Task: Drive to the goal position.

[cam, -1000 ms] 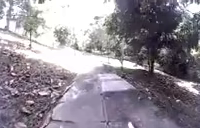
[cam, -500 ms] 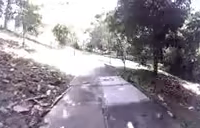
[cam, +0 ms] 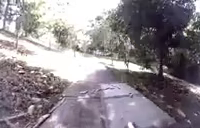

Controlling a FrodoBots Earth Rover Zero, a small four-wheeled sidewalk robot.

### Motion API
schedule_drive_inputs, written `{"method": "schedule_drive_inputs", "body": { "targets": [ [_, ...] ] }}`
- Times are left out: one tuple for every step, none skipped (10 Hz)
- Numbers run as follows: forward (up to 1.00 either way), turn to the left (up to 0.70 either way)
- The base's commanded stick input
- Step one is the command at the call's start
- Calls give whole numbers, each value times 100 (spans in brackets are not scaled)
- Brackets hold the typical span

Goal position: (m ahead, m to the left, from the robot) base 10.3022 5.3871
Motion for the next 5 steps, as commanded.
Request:
{"method": "schedule_drive_inputs", "body": {
  "targets": [
    [100,0],
    [100,0],
    [100,0],
    [100,0],
    [100,0]
  ]
}}
